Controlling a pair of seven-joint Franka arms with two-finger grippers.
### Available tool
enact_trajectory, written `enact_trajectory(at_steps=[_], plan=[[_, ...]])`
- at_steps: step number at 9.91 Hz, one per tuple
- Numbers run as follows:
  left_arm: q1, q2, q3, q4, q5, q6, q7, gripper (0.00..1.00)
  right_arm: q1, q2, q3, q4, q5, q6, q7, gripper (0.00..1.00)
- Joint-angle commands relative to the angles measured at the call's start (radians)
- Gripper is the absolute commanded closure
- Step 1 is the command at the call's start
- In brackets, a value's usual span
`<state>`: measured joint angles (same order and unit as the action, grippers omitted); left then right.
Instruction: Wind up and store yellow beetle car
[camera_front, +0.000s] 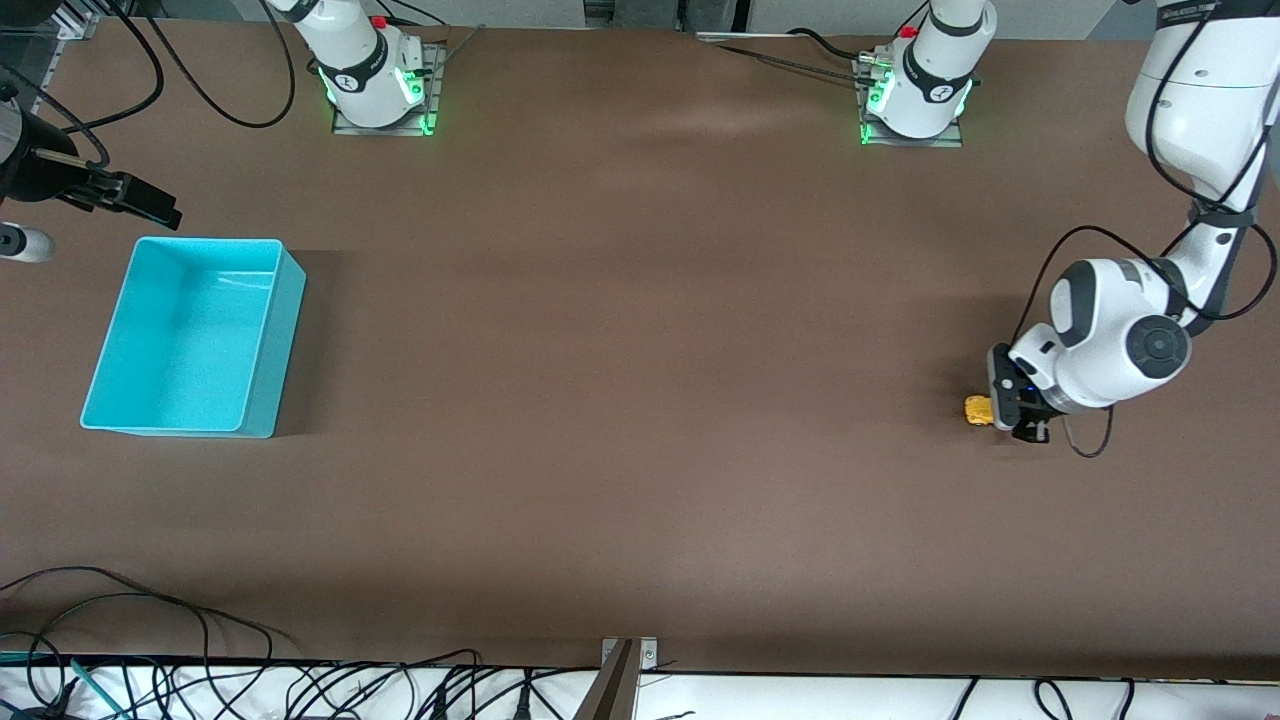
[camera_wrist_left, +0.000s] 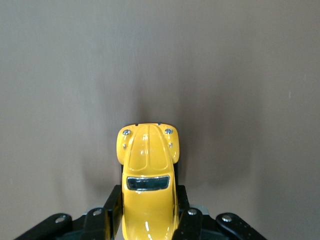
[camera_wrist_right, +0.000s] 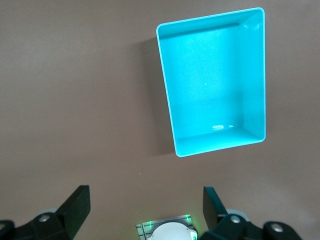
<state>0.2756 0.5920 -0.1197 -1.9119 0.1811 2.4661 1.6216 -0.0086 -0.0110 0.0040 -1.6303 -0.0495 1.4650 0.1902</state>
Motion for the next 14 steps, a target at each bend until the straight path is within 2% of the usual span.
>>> enact_trajectory(at_steps=[1, 8, 14], plan=[[0.068, 0.095, -0.005, 0.044, 0.008, -0.001, 0.072, 0.96, -0.002, -0.003, -0.001, 0.006, 0.016, -0.012, -0.006, 0.00], [0.214, 0.144, 0.002, 0.112, 0.021, 0.002, 0.207, 0.96, -0.002, -0.003, -0.001, 0.006, 0.016, -0.012, -0.005, 0.00], [0.232, 0.146, 0.000, 0.135, 0.017, 0.001, 0.283, 0.96, -0.002, -0.003, -0.001, 0.007, 0.016, -0.012, -0.005, 0.00]])
